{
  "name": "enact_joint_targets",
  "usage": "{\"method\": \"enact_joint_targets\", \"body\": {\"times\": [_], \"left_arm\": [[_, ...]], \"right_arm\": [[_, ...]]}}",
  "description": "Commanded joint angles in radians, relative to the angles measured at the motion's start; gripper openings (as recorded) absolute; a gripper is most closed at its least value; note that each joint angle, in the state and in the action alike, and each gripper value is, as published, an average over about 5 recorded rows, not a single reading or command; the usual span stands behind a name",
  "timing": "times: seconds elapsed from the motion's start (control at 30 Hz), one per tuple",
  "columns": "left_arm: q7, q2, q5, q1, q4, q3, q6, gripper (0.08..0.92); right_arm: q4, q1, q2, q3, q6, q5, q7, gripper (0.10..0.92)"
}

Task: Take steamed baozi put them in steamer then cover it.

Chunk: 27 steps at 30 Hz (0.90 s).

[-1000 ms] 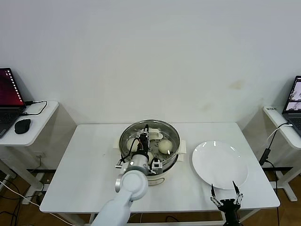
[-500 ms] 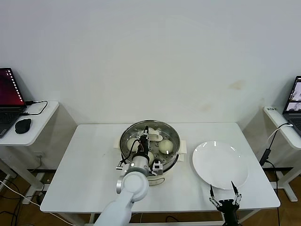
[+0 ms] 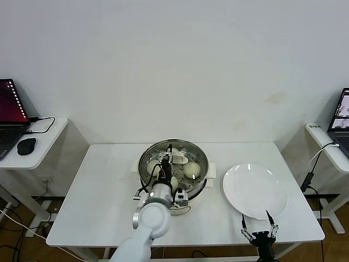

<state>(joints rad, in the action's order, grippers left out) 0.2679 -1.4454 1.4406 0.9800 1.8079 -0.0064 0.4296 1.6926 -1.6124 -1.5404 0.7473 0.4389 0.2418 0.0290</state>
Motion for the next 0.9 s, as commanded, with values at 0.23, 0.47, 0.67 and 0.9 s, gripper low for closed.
{"method": "enact_joint_targets", "body": {"times": [0.23,0.47,0.67,0.9], "left_arm": [[-0.184,0.146,-0.386,0.373,0.455,-0.1,-0.056,0.619],[-0.48,0.163,-1.201,0.661,0.504,-0.408,-0.42,0.801],[-0.563,0.151,-1.619,0.792,0.444,-0.534,-0.502,0.822],[-0.561,0.142,-1.65,0.863,0.348,-0.535,-0.608,0.823]], "right_arm": [[0.009,-0.013,0.022,-0.002,0.0,-0.014,0.001,0.823],[0.037,-0.043,0.083,-0.017,0.002,-0.075,0.01,0.823],[0.071,-0.069,0.12,-0.056,-0.021,-0.14,0.034,0.823],[0.166,-0.125,0.214,-0.105,-0.073,-0.265,0.067,0.823]]}}
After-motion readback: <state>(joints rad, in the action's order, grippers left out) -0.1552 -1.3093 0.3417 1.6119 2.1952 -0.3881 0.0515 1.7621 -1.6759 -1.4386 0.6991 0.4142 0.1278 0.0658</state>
